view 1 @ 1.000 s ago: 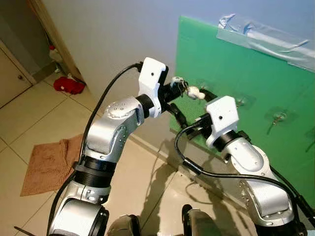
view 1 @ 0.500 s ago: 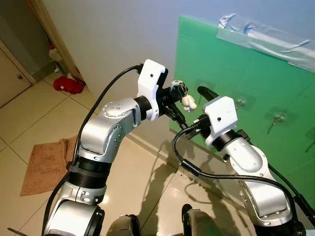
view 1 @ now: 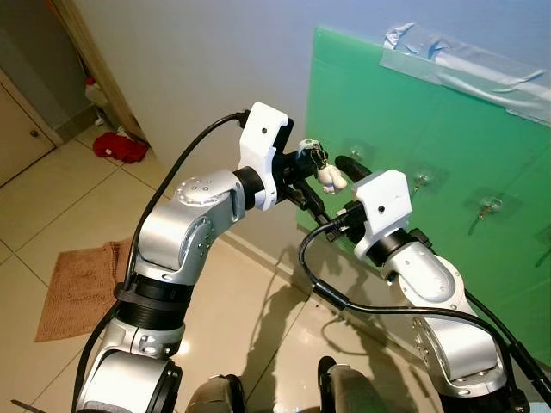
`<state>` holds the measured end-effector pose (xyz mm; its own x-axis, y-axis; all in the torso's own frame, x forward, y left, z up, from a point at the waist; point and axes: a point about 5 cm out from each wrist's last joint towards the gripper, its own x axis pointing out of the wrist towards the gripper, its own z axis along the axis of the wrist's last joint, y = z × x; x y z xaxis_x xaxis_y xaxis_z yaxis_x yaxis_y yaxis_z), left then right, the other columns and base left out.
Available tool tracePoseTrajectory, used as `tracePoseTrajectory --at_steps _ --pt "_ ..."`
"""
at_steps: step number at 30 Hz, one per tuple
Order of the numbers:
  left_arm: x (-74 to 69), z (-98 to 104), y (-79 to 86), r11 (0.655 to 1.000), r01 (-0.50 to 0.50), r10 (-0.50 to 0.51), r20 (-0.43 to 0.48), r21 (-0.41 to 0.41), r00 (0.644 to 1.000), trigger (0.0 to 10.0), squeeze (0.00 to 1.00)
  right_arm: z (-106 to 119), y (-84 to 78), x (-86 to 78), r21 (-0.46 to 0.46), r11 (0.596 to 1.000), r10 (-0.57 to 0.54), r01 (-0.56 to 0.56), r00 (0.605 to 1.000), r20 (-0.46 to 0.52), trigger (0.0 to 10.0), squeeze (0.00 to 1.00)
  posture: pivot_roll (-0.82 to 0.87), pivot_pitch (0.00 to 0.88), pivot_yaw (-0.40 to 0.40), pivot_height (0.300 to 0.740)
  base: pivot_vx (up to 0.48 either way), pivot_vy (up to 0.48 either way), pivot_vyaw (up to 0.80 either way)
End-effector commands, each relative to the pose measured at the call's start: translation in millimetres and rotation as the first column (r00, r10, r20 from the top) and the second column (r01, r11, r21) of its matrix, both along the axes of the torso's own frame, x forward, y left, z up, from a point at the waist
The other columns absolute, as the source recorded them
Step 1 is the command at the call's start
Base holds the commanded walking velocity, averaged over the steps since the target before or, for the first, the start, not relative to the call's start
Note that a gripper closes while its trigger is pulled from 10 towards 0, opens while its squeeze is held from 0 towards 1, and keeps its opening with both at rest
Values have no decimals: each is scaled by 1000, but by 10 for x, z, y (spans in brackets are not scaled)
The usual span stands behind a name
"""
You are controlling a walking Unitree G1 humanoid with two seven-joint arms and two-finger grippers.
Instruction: Hang keys on a hook
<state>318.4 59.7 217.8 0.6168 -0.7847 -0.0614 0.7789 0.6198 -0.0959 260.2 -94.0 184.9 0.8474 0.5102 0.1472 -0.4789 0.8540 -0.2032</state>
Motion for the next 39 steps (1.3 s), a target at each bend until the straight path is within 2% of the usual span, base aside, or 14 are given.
tracePoseTrajectory --at_steps 1,23,24,25,27,28,29,39 --pt "-125 -17 -183 992 123 -123 -12 -13 992 0 0 13 -55 46 18 999 -44 44 999 -10 0 0 -177 160 54 740 0 0 0" --pt "-54 -107 -95 997 45 -47 32 63 998 0 0 -26 -66 28 28 999 -45 47 998 -44 0 0 -174 172 49 740 0 0 0" --pt "-23 -118 -74 996 11 -15 48 88 999 4314 0 -32 -66 25 28 999 -46 47 998 -47 0 0 -174 172 49 740 0 0 0" --pt "6 -120 -58 994 -23 15 73 111 997 10000 0 -37 -67 24 27 999 -46 47 998 -49 0 0 -174 172 49 740 0 0 0" --pt "14 -120 -53 993 -33 23 81 116 996 10000 0 -39 -67 23 27 999 -46 47 998 -50 0 0 -174 172 49 740 0 0 0" --pt "11 -116 -52 993 -29 20 84 113 996 10000 129 -41 -68 22 26 999 -46 47 998 -51 0 0 -174 172 49 740 0 0 0" --pt "8 -112 -52 994 -26 16 85 111 996 10000 1000 -42 -68 22 26 999 -46 47 998 -51 0 0 -174 172 49 740 0 0 0" --pt "44 -90 1 994 -53 45 90 93 995 10000 1000 -52 -58 29 25 999 -40 42 998 -58 0 0 -162 168 45 740 0 0 0"
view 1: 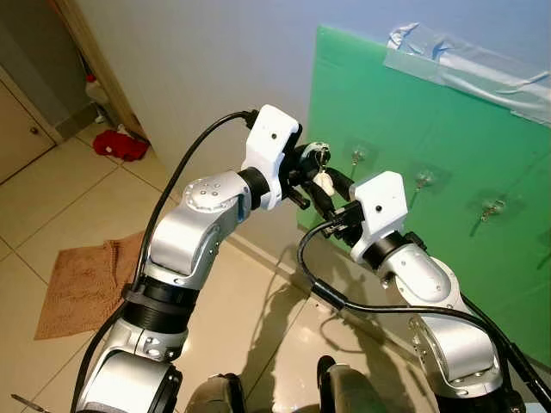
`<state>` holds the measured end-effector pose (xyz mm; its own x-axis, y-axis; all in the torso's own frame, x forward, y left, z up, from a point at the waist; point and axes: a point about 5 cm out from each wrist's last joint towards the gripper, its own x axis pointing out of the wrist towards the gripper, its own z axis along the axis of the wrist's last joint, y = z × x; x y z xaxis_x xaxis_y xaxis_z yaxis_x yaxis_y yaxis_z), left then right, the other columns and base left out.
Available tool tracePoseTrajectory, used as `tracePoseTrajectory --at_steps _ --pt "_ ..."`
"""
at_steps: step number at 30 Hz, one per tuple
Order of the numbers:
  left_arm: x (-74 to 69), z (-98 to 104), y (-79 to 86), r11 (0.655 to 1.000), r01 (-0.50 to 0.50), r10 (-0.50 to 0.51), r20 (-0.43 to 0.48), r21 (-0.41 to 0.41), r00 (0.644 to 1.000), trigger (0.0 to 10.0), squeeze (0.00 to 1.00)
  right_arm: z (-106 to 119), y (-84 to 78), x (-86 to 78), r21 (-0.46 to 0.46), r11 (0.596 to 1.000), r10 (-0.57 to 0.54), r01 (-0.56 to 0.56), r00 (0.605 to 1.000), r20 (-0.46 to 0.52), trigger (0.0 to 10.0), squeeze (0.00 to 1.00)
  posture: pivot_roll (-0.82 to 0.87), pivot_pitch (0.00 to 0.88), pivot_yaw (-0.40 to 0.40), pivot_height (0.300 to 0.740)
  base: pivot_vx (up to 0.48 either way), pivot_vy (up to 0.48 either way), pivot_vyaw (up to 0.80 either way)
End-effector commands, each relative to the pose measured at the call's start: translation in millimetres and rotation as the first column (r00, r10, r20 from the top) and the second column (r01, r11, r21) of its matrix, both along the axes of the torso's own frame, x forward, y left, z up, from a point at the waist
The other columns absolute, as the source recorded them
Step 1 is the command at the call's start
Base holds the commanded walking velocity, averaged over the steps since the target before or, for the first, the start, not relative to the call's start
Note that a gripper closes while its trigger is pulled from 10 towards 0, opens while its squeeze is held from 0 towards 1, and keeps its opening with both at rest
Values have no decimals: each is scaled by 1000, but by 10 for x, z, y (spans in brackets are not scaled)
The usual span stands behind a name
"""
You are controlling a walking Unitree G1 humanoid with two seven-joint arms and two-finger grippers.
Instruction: Hang keys on a hook
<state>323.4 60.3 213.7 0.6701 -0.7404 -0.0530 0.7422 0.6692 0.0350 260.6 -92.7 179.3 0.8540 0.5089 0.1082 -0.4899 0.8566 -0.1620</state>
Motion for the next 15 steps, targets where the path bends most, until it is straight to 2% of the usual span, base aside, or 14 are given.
tracePoseTrajectory --at_steps 1,11,14,15 --pt "0 -45 6 1000 8 -8 -16 17 1000 10000 1000 0 -70 24 7 999 -42 42 999 -3 0 0 -162 168 45 740 0 0 0" --pt "75 37 168 999 -41 40 30 30 999 10000 1000 -23 -81 34 -2 999 -37 37 999 -7 0 0 -154 155 44 740 0 0 0" --pt "123 60 305 996 -78 76 45 44 996 10000 1000 -31 -86 32 -6 999 -34 34 999 -9 0 0 -153 150 41 740 0 0 0" --pt "168 78 453 991 -118 115 58 60 992 10000 1000 -36 -91 29 -8 999 -32 32 999 -11 0 0 -151 149 39 740 0 0 0"
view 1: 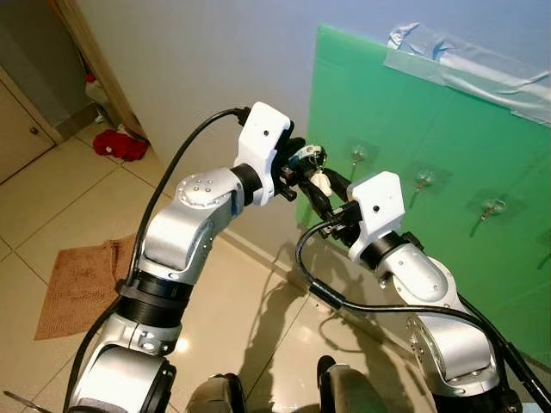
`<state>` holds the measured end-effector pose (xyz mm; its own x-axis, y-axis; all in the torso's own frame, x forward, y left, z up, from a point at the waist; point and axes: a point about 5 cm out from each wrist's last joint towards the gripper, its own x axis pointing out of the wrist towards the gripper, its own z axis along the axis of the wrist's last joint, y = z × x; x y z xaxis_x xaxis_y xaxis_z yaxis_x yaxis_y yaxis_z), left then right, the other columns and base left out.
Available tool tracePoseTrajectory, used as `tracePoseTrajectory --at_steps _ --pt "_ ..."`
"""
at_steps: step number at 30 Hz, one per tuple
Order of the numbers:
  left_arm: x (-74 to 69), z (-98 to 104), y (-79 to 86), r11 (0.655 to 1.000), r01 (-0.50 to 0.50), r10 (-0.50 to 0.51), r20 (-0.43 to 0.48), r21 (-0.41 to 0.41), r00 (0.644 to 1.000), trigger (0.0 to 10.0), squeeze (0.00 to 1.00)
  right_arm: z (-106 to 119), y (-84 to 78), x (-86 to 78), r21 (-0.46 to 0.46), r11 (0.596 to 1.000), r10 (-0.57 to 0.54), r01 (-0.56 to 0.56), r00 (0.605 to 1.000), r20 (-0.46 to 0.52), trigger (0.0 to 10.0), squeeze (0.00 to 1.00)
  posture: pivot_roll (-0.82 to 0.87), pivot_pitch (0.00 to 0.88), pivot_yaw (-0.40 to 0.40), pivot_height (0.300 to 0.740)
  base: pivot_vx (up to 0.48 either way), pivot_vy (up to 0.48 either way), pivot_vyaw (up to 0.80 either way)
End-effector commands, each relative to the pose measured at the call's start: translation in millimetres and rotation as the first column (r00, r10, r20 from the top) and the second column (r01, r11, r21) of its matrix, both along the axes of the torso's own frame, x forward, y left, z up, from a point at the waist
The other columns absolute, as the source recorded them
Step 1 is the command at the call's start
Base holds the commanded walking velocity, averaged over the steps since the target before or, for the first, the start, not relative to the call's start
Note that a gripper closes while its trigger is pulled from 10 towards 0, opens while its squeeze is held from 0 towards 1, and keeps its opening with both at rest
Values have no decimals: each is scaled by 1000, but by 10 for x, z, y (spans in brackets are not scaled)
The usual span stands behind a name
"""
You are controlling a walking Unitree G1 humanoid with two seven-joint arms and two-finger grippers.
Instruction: Hang keys on a hook
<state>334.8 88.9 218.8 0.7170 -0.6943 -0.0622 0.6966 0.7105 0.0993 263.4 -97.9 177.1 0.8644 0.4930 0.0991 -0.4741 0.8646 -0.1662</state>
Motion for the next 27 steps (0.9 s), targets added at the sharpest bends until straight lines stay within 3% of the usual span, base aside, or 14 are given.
tracePoseTrajectory --at_steps 1,2,6,16,17,18,19,27 --pt "53 26 166 998 -55 55 16 10 998 10000 1000 -14 -39 2 0 1000 -12 12 1000 -5 0 0 -151 149 39 740 0 0 0" --pt "78 34 265 996 -82 82 20 20 996 10000 1000 -18 -43 1 -2 1000 -11 11 1000 -7 0 0 -149 148 37 740 0 0 0" --pt "91 38 377 993 -114 113 21 26 993 10000 1000 -24 -42 2 -4 1000 -4 4 1000 -10 0 0 -138 148 33 740 0 0 0" --pt "53 -108 493 987 -144 145 -11 74 989 10000 1000 -6 -59 26 -32 999 11 -11 1000 3 0 0 -128 156 30 740 0 0 0" --pt "58 -128 516 984 -156 158 -17 82 987 10000 792 7 -80 36 -47 999 16 -16 1000 9 0 0 -129 156 31 740 0 0 0" --pt "58 -128 516 984 -156 158 -17 82 987 10000 792 7 -80 36 -47 999 16 -16 1000 9 0 0 -129 156 31 740 0 0 0" --pt "64 -149 541 981 -176 179 -23 85 984 10000 20 29 -125 60 -79 997 29 -28 999 19 0 0 -132 158 28 740 0 0 0" --pt "32 -217 476 982 -174 177 -39 77 983 10000 0 74 -302 187 -209 974 97 -94 995 4 0 0 -140 161 10 740 0 0 0"
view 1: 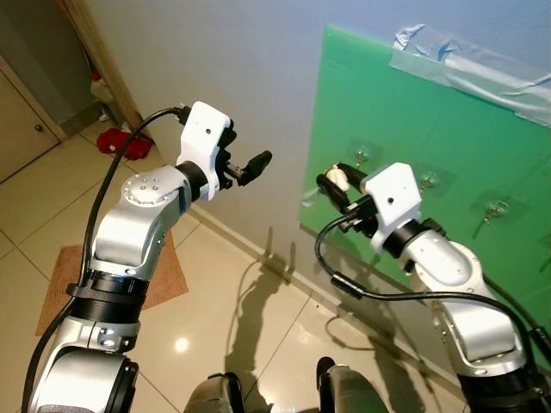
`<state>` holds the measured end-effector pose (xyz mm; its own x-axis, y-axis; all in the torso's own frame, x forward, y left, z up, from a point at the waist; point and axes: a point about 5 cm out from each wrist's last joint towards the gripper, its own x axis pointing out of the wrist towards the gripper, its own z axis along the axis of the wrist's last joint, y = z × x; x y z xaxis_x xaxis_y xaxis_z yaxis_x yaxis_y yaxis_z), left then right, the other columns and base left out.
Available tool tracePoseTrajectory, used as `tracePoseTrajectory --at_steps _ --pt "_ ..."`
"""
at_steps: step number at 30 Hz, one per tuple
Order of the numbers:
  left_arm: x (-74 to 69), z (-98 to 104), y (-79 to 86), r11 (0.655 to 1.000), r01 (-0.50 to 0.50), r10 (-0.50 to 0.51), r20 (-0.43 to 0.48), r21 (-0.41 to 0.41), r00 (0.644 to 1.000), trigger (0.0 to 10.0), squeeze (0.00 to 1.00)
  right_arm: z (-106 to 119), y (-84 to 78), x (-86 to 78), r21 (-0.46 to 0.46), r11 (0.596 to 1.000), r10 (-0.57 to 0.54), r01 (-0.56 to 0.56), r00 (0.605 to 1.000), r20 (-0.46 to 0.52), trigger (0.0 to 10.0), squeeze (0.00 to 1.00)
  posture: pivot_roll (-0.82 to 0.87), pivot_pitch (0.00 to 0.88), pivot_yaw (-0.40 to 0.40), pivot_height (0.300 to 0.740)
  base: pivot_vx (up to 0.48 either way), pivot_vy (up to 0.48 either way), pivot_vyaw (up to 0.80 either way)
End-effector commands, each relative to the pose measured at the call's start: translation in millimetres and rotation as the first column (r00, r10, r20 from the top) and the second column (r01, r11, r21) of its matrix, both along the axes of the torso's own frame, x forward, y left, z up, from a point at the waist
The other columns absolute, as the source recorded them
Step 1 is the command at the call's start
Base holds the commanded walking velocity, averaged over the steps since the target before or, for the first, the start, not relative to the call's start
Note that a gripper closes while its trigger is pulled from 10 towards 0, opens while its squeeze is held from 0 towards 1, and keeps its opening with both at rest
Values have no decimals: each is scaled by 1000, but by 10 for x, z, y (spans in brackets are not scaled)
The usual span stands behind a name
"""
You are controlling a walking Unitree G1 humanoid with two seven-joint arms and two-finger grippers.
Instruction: Hang keys on a hook
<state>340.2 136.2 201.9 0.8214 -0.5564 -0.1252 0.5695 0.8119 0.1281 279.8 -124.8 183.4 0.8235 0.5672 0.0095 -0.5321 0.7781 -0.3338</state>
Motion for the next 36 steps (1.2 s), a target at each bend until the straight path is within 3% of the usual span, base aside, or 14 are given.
tracePoseTrajectory --at_steps 1,4,13,14,15,19,22,29,30,31,32,36 --pt "-22 -48 4 1000 -6 6 -16 9 1000 10000 0 10 -33 22 -16 1000 20 -20 1000 -3 0 0 -140 161 10 740 0 0 0" --pt "-37 -65 -24 1000 -4 4 -18 3 1000 10000 0 -6 -91 94 -94 992 84 -88 996 -41 0 0 -138 164 1 740 0 0 0" --pt "-57 -77 -11 1000 -10 10 -18 -3 1000 10000 0 21 -167 241 -239 959 153 -154 988 -23 0 0 -126 166 -12 740 0 0 0" --pt "-62 -79 -1 1000 -15 15 -17 -4 1000 10000 0 55 -177 273 -310 934 186 -174 983 6 0 0 -122 166 -15 740 0 0 0" --pt "-62 -79 -1 1000 -15 15 -17 -4 1000 10000 0 55 -177 273 -310 934 186 -174 983 6 0 0 -122 166 -15 740 0 0 0" --pt "-72 -84 7 1000 -20 20 -15 -6 1000 10000 0 140 -138 274 -465 858 282 -215 956 78 0 0 -117 162 -19 740 0 0 0" --pt "-78 -83 -1 1000 -20 20 -13 -7 1000 10000 0 165 -113 275 -529 816 338 -234 935 109 0 0 -117 162 -19 740 0 0 0" --pt "-81 -85 -16 1000 -16 16 -12 -9 1000 10000 0 153 -143 301 -607 765 375 -215 915 148 0 0 -118 161 -22 740 0 0 0" --pt "-82 -87 -28 1000 -13 13 -12 -10 1000 10000 0 163 -174 326 -652 735 388 -187 904 178 0 0 -125 161 -22 740 0 0 0" --pt "-82 -87 -28 1000 -13 13 -12 -10 1000 10000 0 163 -174 326 -652 735 388 -187 904 178 0 0 -125 161 -22 740 0 0 0" --pt "-81 -87 -41 1000 -11 11 -12 -11 1000 10000 0 167 -195 343 -698 697 411 -164 889 201 0 0 -125 160 -22 740 0 0 0" --pt "-85 -87 -53 1000 -8 8 -12 -13 1000 10000 0 187 -202 376 -764 636 453 -107 854 257 0 0 -124 159 -24 740 0 0 0"
